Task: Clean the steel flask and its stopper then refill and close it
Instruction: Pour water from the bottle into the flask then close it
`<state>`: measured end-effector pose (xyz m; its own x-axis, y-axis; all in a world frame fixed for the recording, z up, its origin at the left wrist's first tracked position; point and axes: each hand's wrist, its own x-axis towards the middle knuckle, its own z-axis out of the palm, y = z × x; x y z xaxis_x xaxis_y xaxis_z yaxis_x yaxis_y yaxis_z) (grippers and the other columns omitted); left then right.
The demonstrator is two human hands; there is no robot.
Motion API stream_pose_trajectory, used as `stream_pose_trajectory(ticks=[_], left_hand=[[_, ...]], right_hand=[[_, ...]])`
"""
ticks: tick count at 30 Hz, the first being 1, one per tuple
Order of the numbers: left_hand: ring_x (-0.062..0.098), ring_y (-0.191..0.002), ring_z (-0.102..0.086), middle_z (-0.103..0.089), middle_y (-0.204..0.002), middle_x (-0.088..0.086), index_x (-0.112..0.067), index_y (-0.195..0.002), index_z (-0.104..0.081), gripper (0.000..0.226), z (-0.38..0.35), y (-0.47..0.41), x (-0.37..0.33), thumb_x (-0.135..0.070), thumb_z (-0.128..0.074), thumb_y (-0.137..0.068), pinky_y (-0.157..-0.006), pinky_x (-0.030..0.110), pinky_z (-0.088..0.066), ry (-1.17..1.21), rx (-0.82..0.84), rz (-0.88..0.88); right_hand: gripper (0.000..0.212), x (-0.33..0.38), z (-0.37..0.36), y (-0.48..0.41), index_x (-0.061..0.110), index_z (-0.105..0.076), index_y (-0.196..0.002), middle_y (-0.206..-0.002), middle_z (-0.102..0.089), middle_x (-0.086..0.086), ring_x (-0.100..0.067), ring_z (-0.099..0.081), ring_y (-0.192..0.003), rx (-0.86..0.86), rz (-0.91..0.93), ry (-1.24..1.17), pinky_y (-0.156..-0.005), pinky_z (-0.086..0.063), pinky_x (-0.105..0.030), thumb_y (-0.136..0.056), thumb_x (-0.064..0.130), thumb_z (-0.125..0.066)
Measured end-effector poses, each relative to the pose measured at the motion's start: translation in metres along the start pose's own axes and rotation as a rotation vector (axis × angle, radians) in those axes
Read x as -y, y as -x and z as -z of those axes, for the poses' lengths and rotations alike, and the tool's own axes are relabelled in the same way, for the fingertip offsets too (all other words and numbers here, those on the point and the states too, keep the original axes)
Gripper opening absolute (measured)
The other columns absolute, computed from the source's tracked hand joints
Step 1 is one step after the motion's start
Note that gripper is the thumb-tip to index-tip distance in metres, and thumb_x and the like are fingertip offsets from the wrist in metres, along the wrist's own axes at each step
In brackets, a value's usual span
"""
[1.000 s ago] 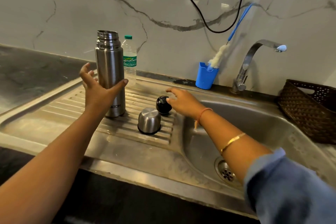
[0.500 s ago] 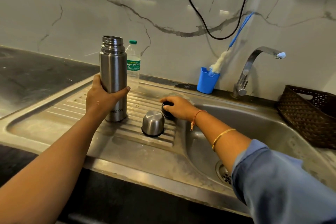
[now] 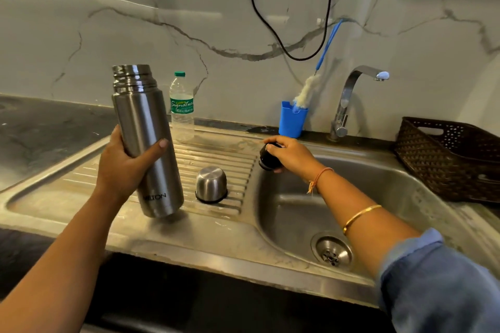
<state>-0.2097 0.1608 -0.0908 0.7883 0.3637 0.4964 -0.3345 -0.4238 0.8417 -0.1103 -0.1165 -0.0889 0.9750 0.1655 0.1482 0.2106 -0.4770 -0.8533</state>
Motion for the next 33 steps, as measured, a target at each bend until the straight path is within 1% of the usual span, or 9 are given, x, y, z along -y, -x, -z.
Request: stream_pose_trajectory(ticks=[6, 11, 13, 16, 18, 23, 26, 29, 33], left_hand=[[0.001, -0.079, -0.063, -0.063, -0.093, -0.011, -0.029, -0.105, -0.051, 0.067, -0.053, 0.037, -0.023, -0.060, -0.066, -0.047, -0.067, 0.019, -0.049, 0.155, 0.095, 0.009], [-0.009, -0.073, -0.064, -0.064, -0.090, -0.014, -0.028, -0.107, -0.051, 0.065, -0.119, 0.059, -0.049, -0.049, -0.080, -0.053, -0.063, 0.011, -0.049, 0.217, 0.189, 0.006], [-0.007, -0.079, -0.064, -0.063, -0.095, -0.013, -0.022, -0.115, -0.049, 0.070, -0.151, 0.062, -0.058, -0.039, -0.084, -0.057, -0.066, 0.010, -0.049, 0.228, 0.250, 0.012], [0.006, -0.097, -0.062, -0.062, -0.110, -0.009, -0.024, -0.128, -0.045, 0.085, -0.195, 0.063, -0.059, -0.045, -0.081, -0.054, -0.083, 0.028, -0.052, 0.195, 0.357, 0.034], [0.012, -0.103, -0.060, -0.060, -0.112, -0.008, -0.025, -0.130, -0.043, 0.083, -0.222, 0.062, -0.055, -0.038, -0.085, -0.059, -0.090, 0.035, -0.051, 0.177, 0.404, 0.071], [0.009, -0.104, -0.054, -0.051, -0.101, -0.020, -0.035, -0.119, -0.036, 0.076, -0.262, 0.060, -0.039, -0.026, -0.086, -0.063, -0.092, 0.030, -0.046, 0.130, 0.472, 0.135], [0.010, -0.104, -0.055, -0.056, -0.110, -0.012, -0.028, -0.126, -0.041, 0.079, -0.266, 0.055, -0.030, -0.028, -0.087, -0.062, -0.089, 0.027, -0.046, 0.066, 0.509, 0.126], [0.002, -0.092, -0.057, -0.056, -0.103, -0.017, -0.033, -0.119, -0.040, 0.074, -0.261, 0.055, -0.023, -0.029, -0.087, -0.062, -0.075, 0.014, -0.043, 0.010, 0.536, 0.080], [-0.002, -0.088, -0.057, -0.057, -0.101, -0.017, -0.035, -0.113, -0.040, 0.070, -0.257, 0.053, -0.019, -0.031, -0.087, -0.061, -0.067, 0.012, -0.042, -0.011, 0.561, 0.059]], right_hand=[[0.020, -0.004, 0.027, 0.018, 0.021, -0.061, -0.113, -0.124, -0.050, -0.005, -0.027, -0.054, -0.113, -0.073, -0.048, -0.160, -0.074, -0.058, -0.037, -0.097, 0.023, -0.050], [0.019, -0.011, 0.058, 0.032, 0.023, -0.060, -0.111, -0.121, -0.054, -0.006, -0.025, -0.058, -0.107, -0.175, -0.030, -0.223, -0.069, -0.058, -0.033, -0.096, 0.028, -0.050], [0.017, -0.015, 0.069, 0.037, 0.021, -0.058, -0.108, -0.115, -0.058, -0.009, -0.026, -0.062, -0.101, -0.254, -0.027, -0.301, -0.066, -0.058, -0.033, -0.096, 0.030, -0.051], [0.033, -0.024, 0.084, 0.044, 0.013, -0.053, -0.117, -0.103, -0.060, -0.009, -0.022, -0.065, -0.088, -0.367, -0.017, -0.396, -0.061, -0.058, -0.032, -0.093, 0.034, -0.056], [0.035, -0.030, 0.096, 0.048, 0.011, -0.053, -0.117, -0.096, -0.061, -0.005, -0.017, -0.064, -0.084, -0.423, -0.004, -0.413, -0.060, -0.057, -0.030, -0.092, 0.034, -0.057], [0.019, -0.031, 0.128, 0.049, 0.017, -0.057, -0.099, -0.099, -0.061, -0.002, -0.018, -0.062, -0.091, -0.572, -0.033, -0.536, -0.061, -0.055, -0.027, -0.093, 0.036, -0.055], [0.022, -0.021, 0.134, 0.047, 0.015, -0.059, -0.109, -0.108, -0.063, -0.005, -0.020, -0.061, -0.102, -0.487, 0.053, -0.426, -0.074, -0.057, -0.032, -0.093, 0.031, -0.055], [0.016, -0.008, 0.131, 0.040, 0.021, -0.058, -0.108, -0.111, -0.062, -0.001, -0.017, -0.058, -0.108, -0.388, 0.166, -0.252, -0.094, -0.051, -0.039, -0.092, 0.026, -0.057], [0.025, 0.004, 0.121, 0.033, 0.021, -0.058, -0.117, -0.105, -0.059, 0.009, -0.011, -0.056, -0.106, -0.163, 0.238, -0.016, -0.097, -0.048, -0.034, -0.092, 0.026, -0.057]])
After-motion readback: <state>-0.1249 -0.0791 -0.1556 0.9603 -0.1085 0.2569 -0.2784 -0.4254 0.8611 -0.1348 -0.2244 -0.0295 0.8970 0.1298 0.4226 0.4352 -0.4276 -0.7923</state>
